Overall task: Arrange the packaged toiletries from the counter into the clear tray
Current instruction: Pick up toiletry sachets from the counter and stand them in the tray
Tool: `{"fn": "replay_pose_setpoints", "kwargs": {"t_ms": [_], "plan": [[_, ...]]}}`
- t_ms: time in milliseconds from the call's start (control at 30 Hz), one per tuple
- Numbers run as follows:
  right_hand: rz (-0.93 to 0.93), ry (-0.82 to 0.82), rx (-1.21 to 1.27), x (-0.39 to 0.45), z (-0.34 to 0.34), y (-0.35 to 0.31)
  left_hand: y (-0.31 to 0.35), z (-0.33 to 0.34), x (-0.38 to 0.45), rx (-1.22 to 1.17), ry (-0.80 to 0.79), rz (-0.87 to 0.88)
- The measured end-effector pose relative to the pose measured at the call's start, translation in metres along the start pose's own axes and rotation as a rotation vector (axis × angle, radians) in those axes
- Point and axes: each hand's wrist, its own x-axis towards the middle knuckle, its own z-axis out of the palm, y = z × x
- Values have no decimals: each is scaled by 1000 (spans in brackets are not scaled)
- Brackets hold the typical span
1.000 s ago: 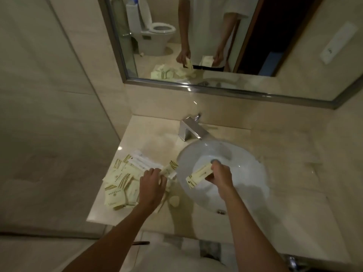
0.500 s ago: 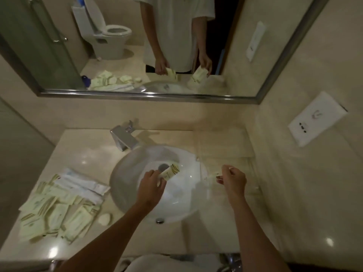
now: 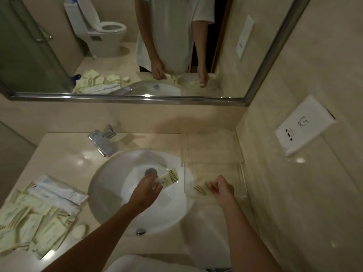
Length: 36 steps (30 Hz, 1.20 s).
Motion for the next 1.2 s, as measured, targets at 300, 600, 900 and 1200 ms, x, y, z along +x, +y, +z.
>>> {"fn": "replay_pose_setpoints", "kwargs": {"t_ms": [300,600,900,1200], "plan": [[67,20,-26,26,25,12,6,-5,25,-34,-121,7],[-48,28,0,33,19,18,18,10,37,-95,-183,-62],[-372,-12,-922,27,4,21,16,21,51,-137,-260,-16],[-353,67,-1222,41,-9,3,35,51,66,-108,-280,-11]]}}
